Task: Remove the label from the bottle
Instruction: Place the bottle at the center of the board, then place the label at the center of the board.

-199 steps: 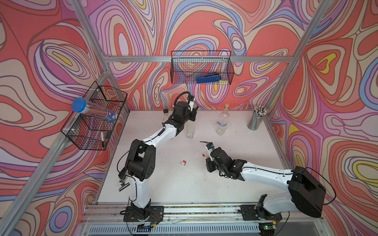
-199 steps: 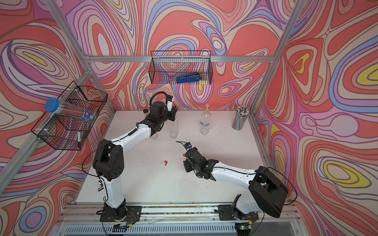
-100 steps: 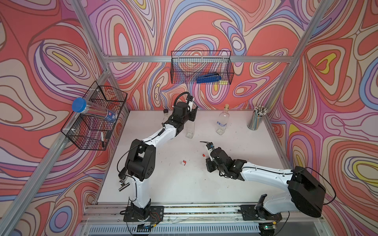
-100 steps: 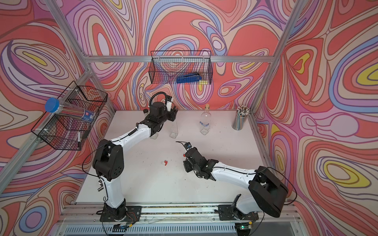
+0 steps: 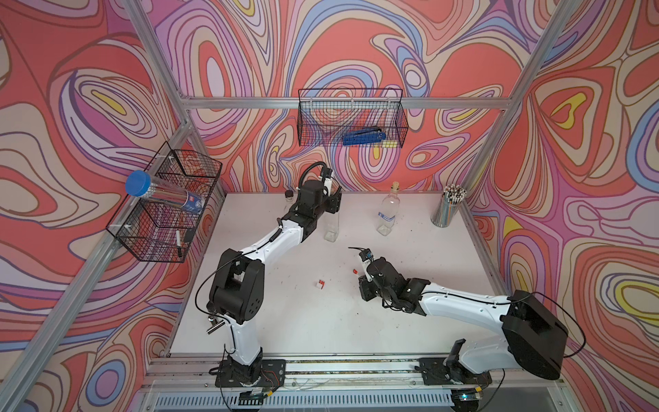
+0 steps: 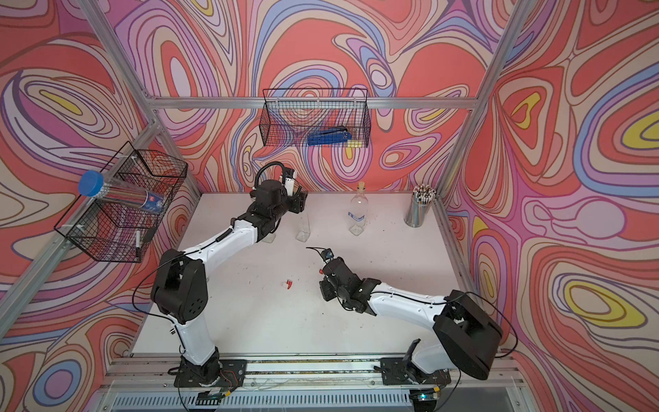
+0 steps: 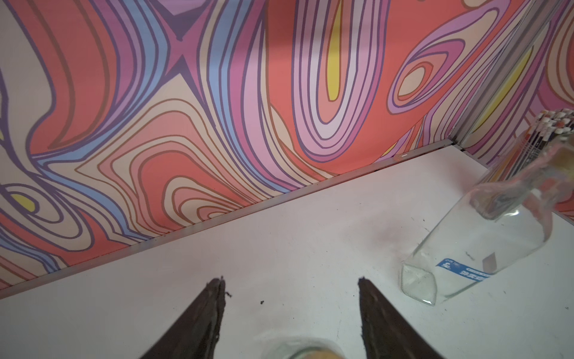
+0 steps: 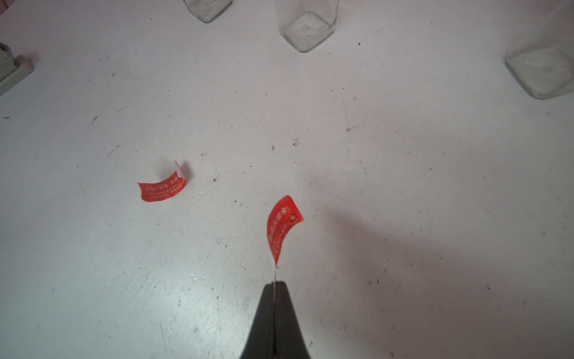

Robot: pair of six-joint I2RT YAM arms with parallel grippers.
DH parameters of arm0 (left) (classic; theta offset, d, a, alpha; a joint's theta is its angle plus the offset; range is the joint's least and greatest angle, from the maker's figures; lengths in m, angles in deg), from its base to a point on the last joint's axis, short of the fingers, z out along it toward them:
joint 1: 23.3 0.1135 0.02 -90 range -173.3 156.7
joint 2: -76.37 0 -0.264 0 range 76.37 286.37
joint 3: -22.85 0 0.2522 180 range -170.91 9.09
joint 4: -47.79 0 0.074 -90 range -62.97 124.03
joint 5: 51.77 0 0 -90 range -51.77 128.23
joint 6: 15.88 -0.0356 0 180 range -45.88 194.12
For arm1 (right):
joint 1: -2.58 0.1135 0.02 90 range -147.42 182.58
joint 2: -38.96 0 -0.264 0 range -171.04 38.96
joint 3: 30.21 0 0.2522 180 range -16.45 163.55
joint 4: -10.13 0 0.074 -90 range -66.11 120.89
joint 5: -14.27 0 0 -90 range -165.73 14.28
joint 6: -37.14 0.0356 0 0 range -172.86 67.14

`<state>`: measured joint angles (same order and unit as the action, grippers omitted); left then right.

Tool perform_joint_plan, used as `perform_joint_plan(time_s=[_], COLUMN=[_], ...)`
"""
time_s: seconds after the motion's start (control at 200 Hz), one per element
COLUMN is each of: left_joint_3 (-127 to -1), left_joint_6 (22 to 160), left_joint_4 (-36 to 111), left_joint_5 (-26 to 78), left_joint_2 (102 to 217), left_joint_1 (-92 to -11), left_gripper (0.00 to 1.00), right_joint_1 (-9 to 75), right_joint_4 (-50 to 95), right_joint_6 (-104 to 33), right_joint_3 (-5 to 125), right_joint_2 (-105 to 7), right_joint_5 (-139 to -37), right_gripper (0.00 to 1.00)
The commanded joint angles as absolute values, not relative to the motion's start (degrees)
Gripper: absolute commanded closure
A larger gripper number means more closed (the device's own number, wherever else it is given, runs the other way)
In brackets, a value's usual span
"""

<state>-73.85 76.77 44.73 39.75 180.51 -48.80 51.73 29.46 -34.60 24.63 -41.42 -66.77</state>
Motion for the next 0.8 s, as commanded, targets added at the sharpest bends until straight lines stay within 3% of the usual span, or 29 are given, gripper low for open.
perform_joint_plan(time_s=[0.0, 0.351, 0.571, 0.796], left_joint_3=[-72.08, -68.74, -64.3, -57.07], left_joint_6=[78.54, 79.79, 82.0, 86.57], left_joint_4=[46.52, 45.45, 44.47, 40.74], left_joint_5=[41.75, 41.84, 41.19, 38.29], left_joint_2=[175.86, 169.65, 162.4, 152.85], left_joint_1=[-48.41, -47.86, -47.89, -47.96], left_gripper=[0.3, 0.29, 0.29, 0.29], right_joint_1=[51.51, 51.45, 51.07, 49.2], right_joint_4=[28.99, 29.17, 29.72, 28.58], right_joint_6=[-35.46, -36.41, -37.17, -36.02], right_joint_3=[25.39, 26.18, 26.97, 26.59], right_joint_2=[-40.77, -40.77, -40.41, -39.58], right_joint_5=[-68.0, -70.86, -74.23, -80.46], right_gripper=[0.97, 0.66, 0.32, 0.09])
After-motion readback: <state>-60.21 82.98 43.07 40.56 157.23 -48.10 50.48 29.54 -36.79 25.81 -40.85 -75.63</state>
